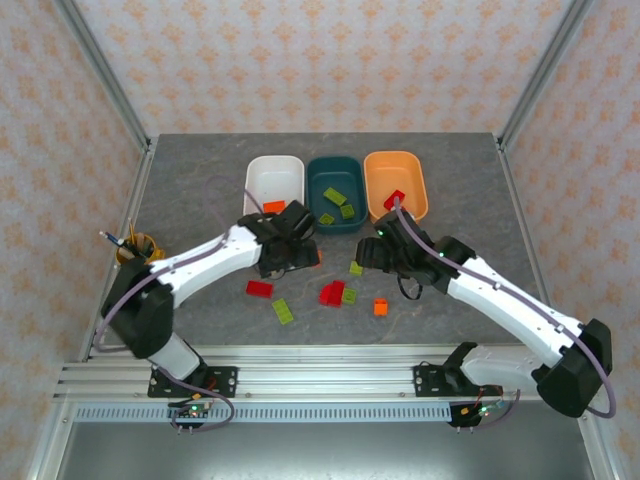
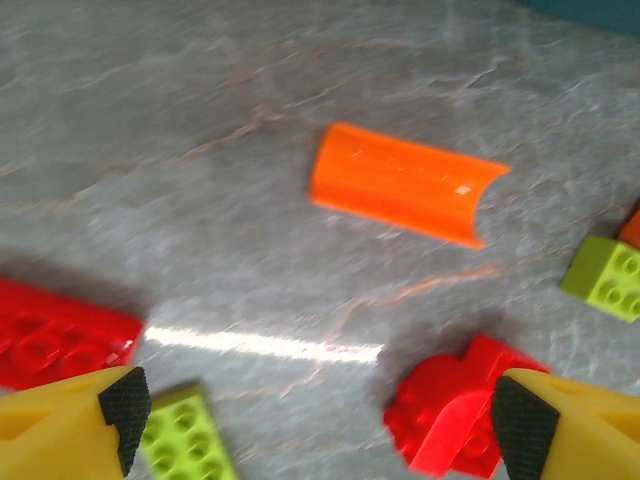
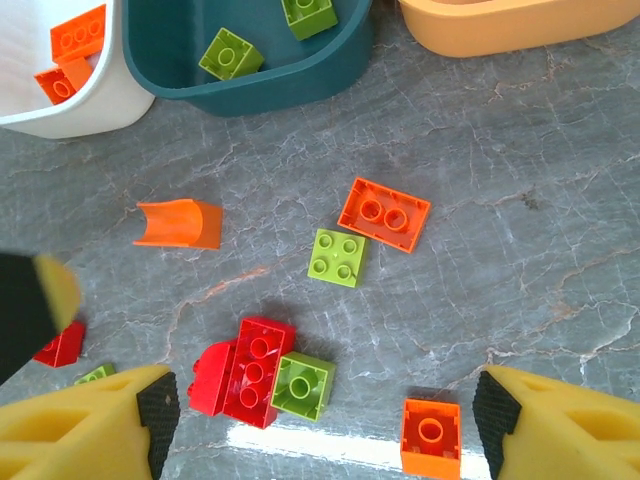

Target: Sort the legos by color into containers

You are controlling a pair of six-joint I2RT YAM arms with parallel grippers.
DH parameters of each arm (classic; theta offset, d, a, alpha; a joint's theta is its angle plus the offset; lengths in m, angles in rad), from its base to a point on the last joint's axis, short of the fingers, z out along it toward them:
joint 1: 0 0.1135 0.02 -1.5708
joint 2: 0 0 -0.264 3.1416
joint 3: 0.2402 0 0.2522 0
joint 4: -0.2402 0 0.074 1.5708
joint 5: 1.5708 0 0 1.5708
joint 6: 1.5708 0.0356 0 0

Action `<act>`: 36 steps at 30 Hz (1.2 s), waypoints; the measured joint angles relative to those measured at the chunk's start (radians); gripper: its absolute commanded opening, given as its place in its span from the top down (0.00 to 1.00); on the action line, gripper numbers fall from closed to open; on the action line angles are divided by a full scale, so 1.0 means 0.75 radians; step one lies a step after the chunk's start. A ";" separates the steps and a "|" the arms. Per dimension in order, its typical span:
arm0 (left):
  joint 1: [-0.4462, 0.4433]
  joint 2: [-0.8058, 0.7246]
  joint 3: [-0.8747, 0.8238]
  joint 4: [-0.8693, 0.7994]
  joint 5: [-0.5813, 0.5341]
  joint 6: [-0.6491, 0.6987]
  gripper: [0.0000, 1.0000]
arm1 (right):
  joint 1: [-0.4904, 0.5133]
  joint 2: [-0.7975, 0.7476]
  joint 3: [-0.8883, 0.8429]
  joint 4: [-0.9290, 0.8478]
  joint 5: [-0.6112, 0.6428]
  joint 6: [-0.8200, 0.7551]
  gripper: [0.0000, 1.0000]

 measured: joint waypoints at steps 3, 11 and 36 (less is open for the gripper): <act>-0.002 0.147 0.116 0.004 0.000 0.052 0.08 | -0.007 -0.035 -0.018 -0.006 -0.013 0.001 0.19; -0.001 0.433 0.314 -0.017 -0.001 0.187 0.06 | -0.022 -0.102 -0.065 -0.006 -0.029 0.016 0.19; 0.006 0.603 0.411 -0.052 -0.014 0.335 0.49 | -0.037 -0.084 -0.078 -0.005 -0.060 0.036 0.19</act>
